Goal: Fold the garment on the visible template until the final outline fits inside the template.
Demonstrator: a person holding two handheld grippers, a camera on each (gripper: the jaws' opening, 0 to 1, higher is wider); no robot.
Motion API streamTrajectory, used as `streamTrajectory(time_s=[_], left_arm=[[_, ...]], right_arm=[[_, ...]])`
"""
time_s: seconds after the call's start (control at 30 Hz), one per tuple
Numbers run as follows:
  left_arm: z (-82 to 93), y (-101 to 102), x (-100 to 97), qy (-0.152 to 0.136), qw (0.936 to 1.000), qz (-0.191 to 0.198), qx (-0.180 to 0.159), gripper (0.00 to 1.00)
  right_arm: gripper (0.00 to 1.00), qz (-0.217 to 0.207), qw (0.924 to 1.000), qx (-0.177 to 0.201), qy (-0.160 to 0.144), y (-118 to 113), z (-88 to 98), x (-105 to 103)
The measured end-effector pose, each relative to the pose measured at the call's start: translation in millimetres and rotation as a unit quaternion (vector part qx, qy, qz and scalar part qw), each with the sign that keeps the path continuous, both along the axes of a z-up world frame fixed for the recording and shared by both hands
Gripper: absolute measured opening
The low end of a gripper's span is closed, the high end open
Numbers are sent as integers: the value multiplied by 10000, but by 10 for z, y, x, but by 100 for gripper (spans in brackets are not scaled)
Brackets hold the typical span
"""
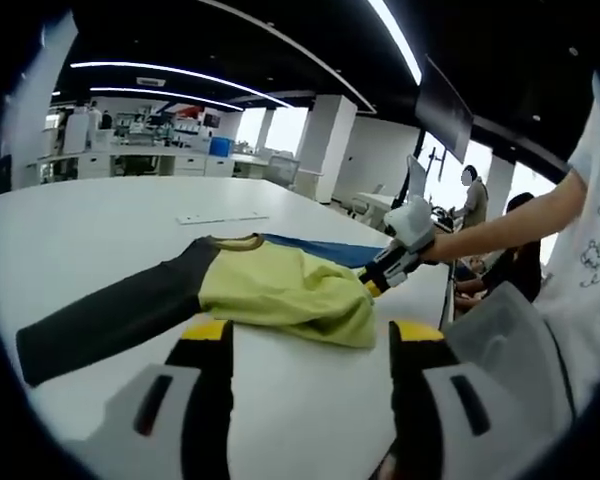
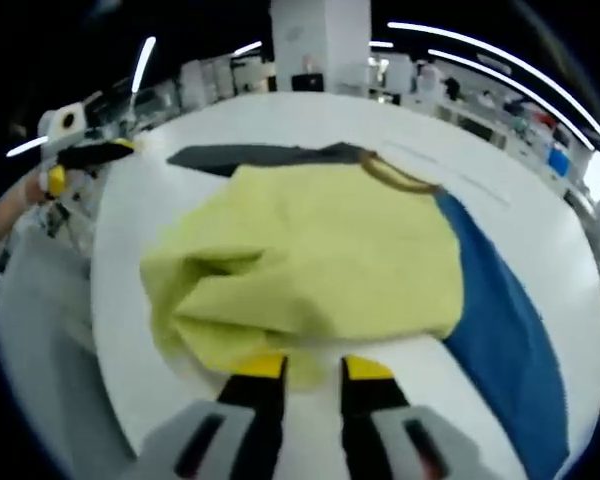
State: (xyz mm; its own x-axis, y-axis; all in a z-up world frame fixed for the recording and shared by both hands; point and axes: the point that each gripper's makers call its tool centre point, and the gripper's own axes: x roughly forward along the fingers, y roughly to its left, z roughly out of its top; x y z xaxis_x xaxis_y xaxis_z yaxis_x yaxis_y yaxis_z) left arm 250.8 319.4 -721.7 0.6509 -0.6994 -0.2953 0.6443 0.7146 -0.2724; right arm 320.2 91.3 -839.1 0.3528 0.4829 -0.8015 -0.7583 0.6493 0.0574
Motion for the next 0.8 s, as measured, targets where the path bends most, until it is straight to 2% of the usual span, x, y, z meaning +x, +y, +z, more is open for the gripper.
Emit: streamTrajectory(time_s=[0.17,0.23,0.3,0.4,0.6,0.63,0.67,0.73,0.8], left_arm=[[-43,20,-16,39,10000,19,-50,59],[-62,18,-21,58,10000,24,-67,59],[-82,0,-31,97,9999,20,-88,59],[-92,-38,-40,135,9998,-1,-128,59],[-122,-114,-23,191,9996,-54,-185,57],[-121,-134,-26,199,9996,-65,-184,57],[-119,-153,-30,203,9996,-74,-183,57],[-110,-171,-34,222,9995,-77,-204,57],[-114,-184,-36,233,9995,-82,-214,56]], right_arm=[[12,191,9998,-90,41,12,-42,-179],[12,209,9997,-118,-25,-15,-49,-162],[10,205,9997,-128,-96,-24,-45,-232],[8,151,9998,-95,-111,-27,-68,-155],[0,-5,9999,1,-124,-84,-76,-244],[0,-35,9998,61,-185,-85,-47,-260],[0,-37,9992,99,-383,-92,-3,-239],[0,-120,9990,134,-404,-144,62,-296],[0,-265,9979,332,-488,-173,163,-319]])
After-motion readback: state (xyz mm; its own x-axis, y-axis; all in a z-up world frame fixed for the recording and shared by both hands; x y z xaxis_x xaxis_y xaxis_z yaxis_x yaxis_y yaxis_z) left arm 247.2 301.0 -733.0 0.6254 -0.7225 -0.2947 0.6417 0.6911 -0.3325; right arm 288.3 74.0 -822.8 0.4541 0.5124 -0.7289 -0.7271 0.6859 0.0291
